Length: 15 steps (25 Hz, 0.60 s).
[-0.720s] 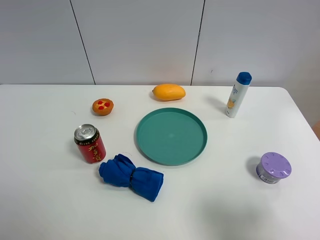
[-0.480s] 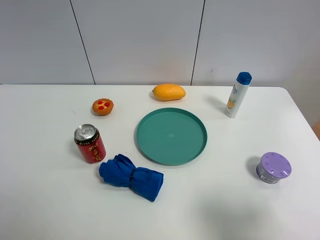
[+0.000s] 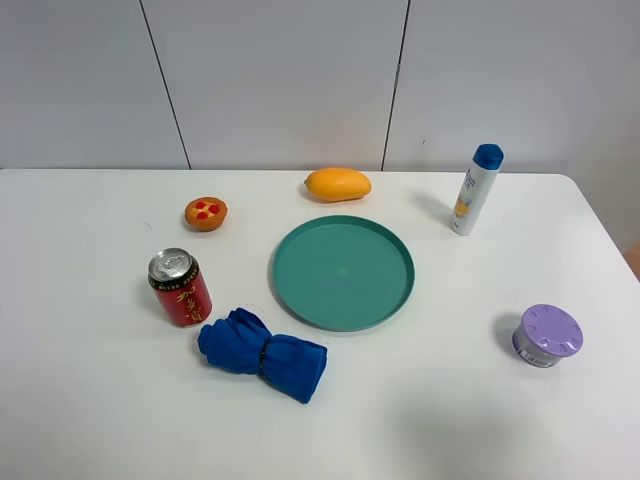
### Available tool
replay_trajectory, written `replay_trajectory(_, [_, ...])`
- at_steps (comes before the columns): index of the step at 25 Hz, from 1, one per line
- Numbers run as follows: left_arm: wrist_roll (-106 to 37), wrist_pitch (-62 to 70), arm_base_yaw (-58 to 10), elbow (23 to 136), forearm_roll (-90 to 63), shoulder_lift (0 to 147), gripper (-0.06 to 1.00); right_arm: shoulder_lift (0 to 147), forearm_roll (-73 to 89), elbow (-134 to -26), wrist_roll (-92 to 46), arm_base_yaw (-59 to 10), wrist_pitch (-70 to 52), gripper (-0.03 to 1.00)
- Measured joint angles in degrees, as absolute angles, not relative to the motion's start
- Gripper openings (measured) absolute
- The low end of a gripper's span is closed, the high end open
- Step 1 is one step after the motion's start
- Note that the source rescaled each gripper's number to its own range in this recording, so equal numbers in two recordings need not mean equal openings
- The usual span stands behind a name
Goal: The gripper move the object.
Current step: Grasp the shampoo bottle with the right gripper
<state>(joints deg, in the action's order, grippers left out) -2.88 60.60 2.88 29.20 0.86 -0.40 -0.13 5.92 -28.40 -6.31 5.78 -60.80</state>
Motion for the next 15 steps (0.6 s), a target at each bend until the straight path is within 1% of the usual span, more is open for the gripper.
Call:
replay_trajectory(5, [-2.88,60.60,2.88,29.20,0.86,-0.40,1.00,0.18,8.44,-28.40,-10.68,5.43,-60.87,1.00])
replay_trajectory(7, [-2.88,60.60,2.88,29.20,0.86,-0.40,1.00,2.62,9.20,-28.40,-12.10,5.43,-61.00,1.00])
replay_trajectory(11, [-2.88,60.60,2.88,29.20,0.86,-0.40,1.00,14.83,9.65,-29.87,-13.81,5.43,-61.93,1.00])
replay_trajectory(15, [-2.88,60.60,2.88,29.20,0.86,-0.40,1.00,29.02,9.71,-36.26,-16.09,5.43,-61.99,1.00])
